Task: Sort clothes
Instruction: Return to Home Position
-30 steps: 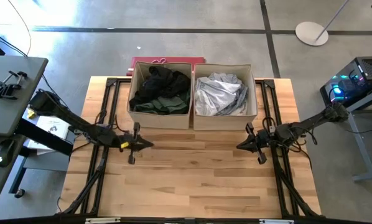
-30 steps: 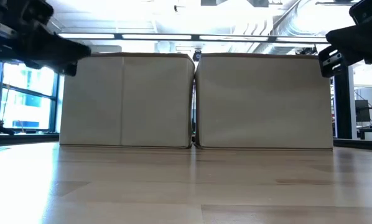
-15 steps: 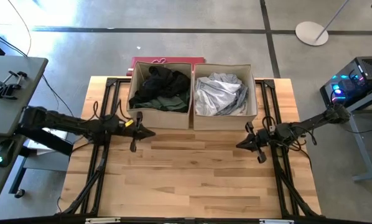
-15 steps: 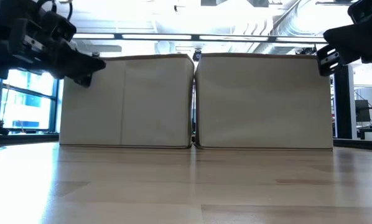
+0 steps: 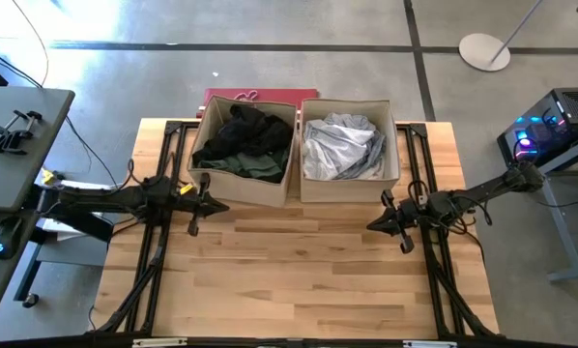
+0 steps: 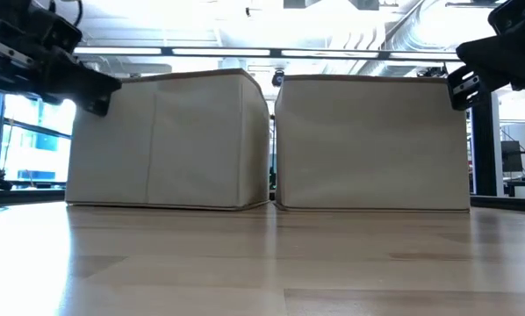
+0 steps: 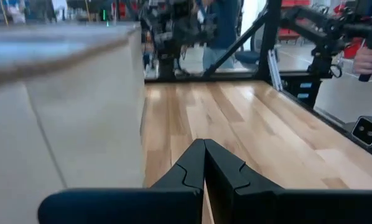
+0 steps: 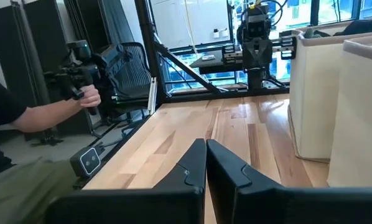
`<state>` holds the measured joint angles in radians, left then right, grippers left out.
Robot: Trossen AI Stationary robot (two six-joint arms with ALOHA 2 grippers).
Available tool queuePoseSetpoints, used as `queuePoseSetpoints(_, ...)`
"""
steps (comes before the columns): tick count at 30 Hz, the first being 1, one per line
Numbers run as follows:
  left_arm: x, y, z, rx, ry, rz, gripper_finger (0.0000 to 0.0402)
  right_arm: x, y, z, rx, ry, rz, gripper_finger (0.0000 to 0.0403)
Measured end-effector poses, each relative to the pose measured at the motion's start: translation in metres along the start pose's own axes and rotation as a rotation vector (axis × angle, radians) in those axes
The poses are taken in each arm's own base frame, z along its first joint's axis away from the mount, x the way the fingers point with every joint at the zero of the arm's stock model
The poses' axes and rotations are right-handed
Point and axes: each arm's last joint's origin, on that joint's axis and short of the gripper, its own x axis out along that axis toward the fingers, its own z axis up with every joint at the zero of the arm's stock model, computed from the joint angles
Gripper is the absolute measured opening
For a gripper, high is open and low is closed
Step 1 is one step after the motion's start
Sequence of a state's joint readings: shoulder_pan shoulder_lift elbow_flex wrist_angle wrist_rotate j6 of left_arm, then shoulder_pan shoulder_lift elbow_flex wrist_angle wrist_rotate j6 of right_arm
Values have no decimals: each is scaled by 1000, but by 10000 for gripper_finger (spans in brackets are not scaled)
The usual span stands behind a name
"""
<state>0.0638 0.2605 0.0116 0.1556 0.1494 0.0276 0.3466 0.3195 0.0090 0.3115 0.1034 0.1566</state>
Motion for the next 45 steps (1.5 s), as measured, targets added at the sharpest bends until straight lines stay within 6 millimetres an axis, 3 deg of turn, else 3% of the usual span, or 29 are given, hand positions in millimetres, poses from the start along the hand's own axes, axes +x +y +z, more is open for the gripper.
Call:
queuePoseSetpoints(14, -12, -2, 4, 66, -66, -21, 0, 0, 0, -1, -46, 6, -12, 0)
queuePoseSetpoints(21, -12, -2, 4, 17, -67, -24, 0, -9, 3, 2, -25, -9, 127, 0)
queuePoseSetpoints(30, -12, -2, 4, 12, -63, -26, 0, -23, -2, 4, -79, 9, -8, 0)
queuePoseSetpoints(40, -10, -2, 1, 63, -33, -11, 0, -21, -7, 4, -111, -11, -195, 0)
queuePoseSetpoints(45, -9, -2, 1, 60, -25, -3, 0, -16, -10, -1, -108, 58, -254, 0)
